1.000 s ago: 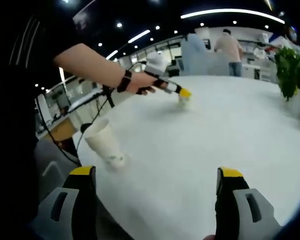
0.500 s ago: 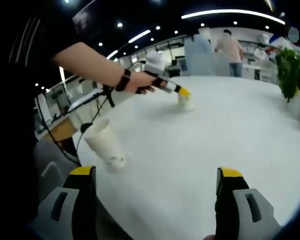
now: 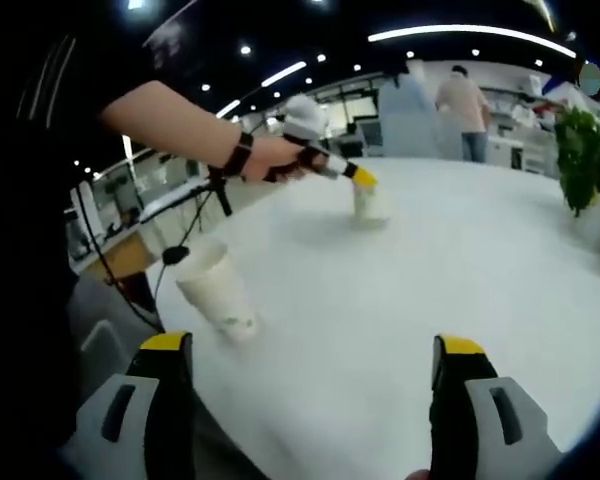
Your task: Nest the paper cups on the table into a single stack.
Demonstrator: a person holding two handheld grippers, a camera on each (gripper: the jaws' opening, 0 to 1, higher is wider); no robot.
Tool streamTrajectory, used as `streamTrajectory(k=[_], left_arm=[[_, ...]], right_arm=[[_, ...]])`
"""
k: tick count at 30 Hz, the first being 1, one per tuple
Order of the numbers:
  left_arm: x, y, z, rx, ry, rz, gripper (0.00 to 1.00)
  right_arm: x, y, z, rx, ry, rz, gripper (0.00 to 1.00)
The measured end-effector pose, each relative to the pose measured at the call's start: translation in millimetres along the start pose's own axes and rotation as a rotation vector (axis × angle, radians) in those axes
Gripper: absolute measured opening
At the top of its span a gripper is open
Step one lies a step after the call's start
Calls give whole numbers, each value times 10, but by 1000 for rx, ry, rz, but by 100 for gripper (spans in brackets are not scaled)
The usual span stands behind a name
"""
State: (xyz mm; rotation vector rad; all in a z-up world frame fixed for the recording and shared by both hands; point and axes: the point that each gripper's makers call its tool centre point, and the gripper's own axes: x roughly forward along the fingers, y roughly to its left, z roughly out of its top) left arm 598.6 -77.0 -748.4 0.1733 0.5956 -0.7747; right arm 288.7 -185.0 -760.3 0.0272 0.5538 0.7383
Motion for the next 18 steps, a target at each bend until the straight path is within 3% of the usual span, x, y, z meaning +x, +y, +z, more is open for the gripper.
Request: streamTrajectory(k=[11,18], left_arm=[[-383,-159,100,47,-4,-32,37],[-596,-305,154,51,0,-67,36]], right_arm=[[-46,138,36,-4,-6,-2,97],[-84,114,102,1,-21,-23,97]])
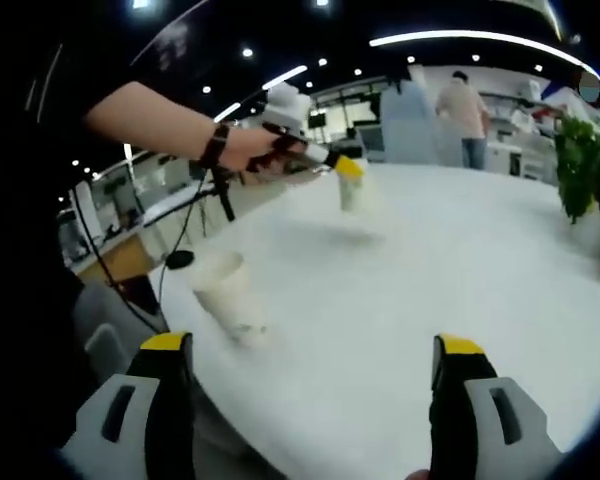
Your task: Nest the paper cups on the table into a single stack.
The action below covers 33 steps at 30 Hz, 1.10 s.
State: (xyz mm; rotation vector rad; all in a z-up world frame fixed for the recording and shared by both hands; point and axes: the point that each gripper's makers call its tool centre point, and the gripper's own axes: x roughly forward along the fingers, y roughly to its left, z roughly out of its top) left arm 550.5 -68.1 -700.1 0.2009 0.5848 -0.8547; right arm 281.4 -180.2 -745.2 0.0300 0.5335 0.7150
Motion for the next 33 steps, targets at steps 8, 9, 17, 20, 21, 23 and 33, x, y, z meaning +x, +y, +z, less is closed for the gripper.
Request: streamTrajectory(k=[8,9,17,20,21,23,33], left_arm=[[-201,-68,108,-9,-24,-31,36],[-216,-72,119,-4,-29,-33,36],[-474,-257,280,13,-63,-72,36],[-546,-277,309,25,-71,-79,36],[-557,-283,313,22,-74,-84,36],[-617,-315,334,24,-81,-91,36],[-890,-436,300,41,-91,-122,36]], right_arm=[[-40,90,88,-23,-13,-21,97],[-39,112,91,-27,-13,-21,97],[-58,251,124,-45,-24,-28,97],[-79,264,121,-55,-24,-36,97],[-90,263,124,-55,-25,-41,97],[-108,263,130,-56,-28,-49,97],[-121,372,142,-62,-33,-63,97]])
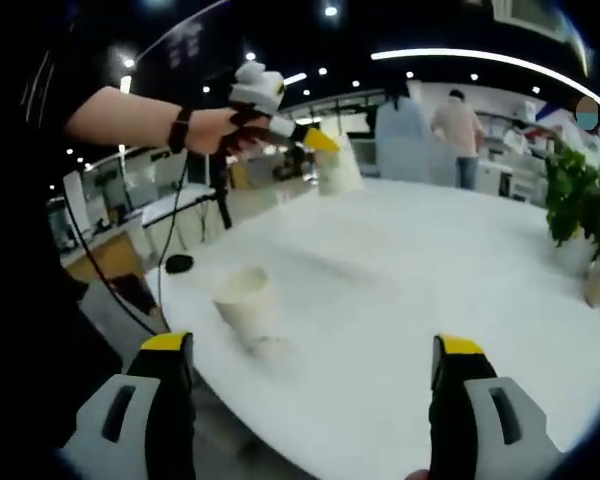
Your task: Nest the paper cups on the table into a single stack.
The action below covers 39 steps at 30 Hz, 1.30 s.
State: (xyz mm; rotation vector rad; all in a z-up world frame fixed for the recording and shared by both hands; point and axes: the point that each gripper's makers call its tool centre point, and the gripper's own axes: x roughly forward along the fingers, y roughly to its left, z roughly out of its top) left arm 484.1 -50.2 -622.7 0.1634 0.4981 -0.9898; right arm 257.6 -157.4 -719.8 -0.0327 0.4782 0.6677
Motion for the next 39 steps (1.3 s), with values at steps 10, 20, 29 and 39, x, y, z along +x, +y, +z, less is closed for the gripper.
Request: streamTrajectory(k=[10,20,29,39], left_arm=[[-283,-196,12,-18,-32,-30,36],[-458,-399,-81,-53,-31,-76,36],[-474,-571,-91,-41,-18,-127,36],[-494,-671,-79,-76,-24,-152,36]], right_arm=[[45,2,98,-2,-15,-17,97],[140,64,118,8,-23,-4,96],[180,120,138,21,-30,8,96],[157,102,91,33,-25,6,95]])
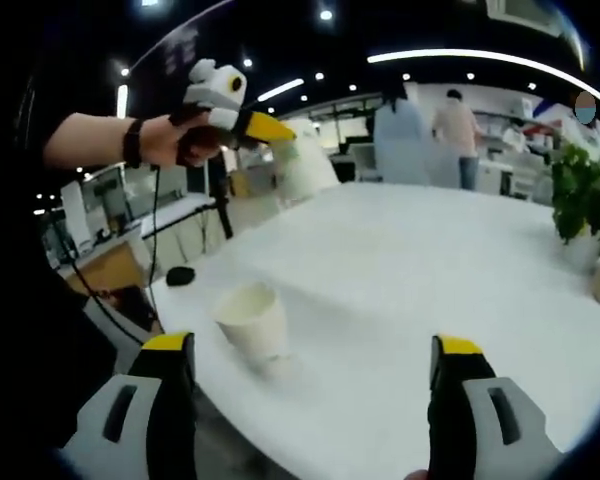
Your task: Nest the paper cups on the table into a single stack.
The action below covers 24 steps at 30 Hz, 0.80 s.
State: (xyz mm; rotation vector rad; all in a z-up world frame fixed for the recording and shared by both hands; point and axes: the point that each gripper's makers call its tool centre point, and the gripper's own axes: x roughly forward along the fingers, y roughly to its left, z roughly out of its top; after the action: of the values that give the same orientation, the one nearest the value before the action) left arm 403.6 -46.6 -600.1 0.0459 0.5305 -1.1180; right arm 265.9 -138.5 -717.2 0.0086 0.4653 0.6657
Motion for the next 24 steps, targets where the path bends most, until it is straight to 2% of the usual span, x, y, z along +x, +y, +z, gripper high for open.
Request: streamTrajectory(k=[8,17,22,24], left_arm=[[-36,-78,-11,14,1,-14,36],[-68,-141,-50,-11,8,-28,36],[-65,-190,-53,-15,4,-36,36],[-63,-209,-39,-22,-1,-41,36]], right_arm=[[14,24,-3,6,-8,7,95],[42,36,-2,14,-11,11,95],[39,64,62,18,-37,24,94],[52,111,146,36,-76,46,93]])
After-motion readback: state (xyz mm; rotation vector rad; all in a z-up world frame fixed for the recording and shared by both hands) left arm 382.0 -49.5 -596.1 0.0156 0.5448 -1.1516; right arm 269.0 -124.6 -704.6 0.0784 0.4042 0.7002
